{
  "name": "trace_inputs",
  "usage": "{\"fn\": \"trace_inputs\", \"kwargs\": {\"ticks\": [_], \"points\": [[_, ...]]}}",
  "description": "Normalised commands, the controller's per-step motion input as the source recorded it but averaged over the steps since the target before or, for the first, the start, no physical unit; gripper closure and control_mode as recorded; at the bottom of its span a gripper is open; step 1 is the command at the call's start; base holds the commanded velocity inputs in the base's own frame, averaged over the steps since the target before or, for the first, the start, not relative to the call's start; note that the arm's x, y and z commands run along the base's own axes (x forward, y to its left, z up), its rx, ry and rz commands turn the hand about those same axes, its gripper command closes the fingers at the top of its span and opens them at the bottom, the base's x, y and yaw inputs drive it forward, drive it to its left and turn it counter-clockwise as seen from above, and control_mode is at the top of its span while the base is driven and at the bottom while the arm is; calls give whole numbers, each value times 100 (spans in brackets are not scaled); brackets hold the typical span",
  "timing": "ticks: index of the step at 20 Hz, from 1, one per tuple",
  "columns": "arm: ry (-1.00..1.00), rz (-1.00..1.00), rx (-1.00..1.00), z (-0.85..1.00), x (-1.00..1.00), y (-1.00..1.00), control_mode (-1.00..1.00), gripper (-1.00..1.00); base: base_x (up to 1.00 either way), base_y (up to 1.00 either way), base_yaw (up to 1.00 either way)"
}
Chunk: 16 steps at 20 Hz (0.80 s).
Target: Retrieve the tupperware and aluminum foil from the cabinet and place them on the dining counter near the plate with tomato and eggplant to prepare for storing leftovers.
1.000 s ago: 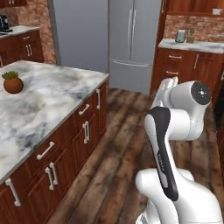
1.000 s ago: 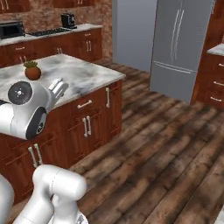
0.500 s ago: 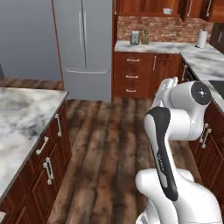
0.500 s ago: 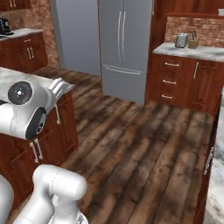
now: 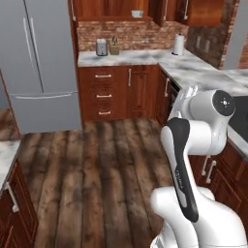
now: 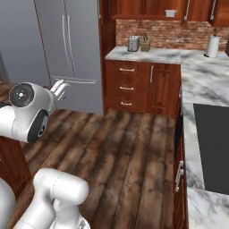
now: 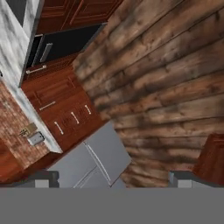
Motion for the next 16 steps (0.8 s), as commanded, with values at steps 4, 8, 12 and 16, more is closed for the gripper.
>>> {"fn": "trace_inputs", "kwargs": {"ticks": [4, 8, 12, 16], "points": [[0, 0, 0, 0, 0, 0, 100, -100, 100, 0, -38], [0, 0, 0, 0, 0, 0, 100, -100, 100, 0, -36], [0, 0, 0, 0, 0, 0, 100, -100, 100, 0, -33], [0, 0, 0, 0, 0, 0, 100, -100, 100, 0, -27]]}}
